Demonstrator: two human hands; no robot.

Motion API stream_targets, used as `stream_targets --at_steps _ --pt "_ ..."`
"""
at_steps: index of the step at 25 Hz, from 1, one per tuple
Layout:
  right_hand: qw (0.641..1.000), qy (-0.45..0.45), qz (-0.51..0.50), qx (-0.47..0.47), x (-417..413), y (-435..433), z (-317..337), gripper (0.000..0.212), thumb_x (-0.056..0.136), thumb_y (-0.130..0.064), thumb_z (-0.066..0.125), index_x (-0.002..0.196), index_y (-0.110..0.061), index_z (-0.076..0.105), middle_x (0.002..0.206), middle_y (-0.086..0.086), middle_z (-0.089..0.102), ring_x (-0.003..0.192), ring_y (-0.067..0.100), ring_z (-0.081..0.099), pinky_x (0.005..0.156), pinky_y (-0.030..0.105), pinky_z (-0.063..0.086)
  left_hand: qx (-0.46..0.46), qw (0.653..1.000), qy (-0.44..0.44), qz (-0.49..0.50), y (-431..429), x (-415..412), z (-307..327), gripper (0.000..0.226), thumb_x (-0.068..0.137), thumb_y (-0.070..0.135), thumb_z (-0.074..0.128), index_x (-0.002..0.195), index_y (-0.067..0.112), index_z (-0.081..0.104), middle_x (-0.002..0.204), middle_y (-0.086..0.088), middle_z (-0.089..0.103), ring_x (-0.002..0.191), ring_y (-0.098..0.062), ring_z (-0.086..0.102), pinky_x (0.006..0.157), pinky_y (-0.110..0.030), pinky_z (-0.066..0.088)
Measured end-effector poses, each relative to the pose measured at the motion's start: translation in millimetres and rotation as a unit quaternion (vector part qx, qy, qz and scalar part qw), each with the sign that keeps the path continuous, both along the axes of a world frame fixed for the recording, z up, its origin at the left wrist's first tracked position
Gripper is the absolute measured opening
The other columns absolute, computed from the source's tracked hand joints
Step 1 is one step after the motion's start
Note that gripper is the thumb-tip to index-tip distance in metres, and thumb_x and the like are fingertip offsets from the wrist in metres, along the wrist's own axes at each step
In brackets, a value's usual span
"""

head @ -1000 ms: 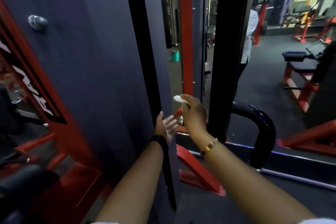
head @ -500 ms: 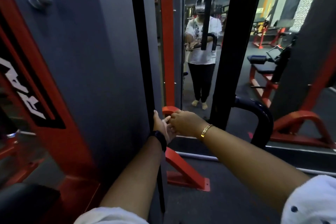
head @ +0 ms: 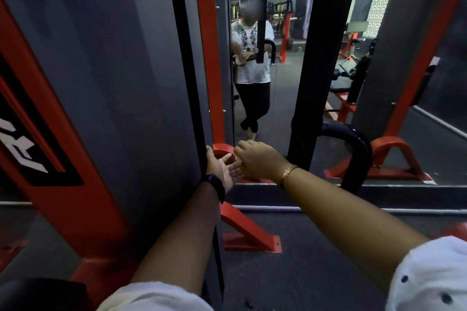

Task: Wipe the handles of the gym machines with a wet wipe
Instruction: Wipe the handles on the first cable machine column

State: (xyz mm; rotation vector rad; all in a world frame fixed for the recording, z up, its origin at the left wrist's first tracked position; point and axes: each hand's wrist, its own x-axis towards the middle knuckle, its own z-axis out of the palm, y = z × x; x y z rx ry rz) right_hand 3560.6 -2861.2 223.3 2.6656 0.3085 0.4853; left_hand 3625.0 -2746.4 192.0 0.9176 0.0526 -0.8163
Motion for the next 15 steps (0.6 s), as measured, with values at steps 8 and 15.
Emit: stream_targets --at_steps 8,15 --pt "0.986 -0.158 -0.046 -0.013 -33.9 1.9 -42.0 0.041 0.092 -0.014 0.035 0.119 -0.004 0.064 0.119 0.015 0.065 0.113 0.030 0.061 0.100 0.044 0.044 0.067 0.938 -0.320 0.113 -33.6 -16.7 -2.4 0.032 0.099 0.026 0.041 0.097 0.007 0.066 0.087 -0.004 0.065 0.084 -0.015 0.062 0.080 -0.031 0.047" --pt "0.958 -0.264 -0.114 0.023 -64.5 3.4 -41.0 0.040 0.096 -0.008 0.032 0.121 0.004 0.060 0.124 0.023 0.061 0.118 0.035 0.057 0.105 0.044 0.040 0.354 0.387 -0.839 0.143 -9.4 -18.8 -40.6 0.053 0.093 0.026 0.036 0.145 0.014 0.037 0.153 -0.006 0.032 0.144 -0.022 0.022 0.116 -0.047 0.018"
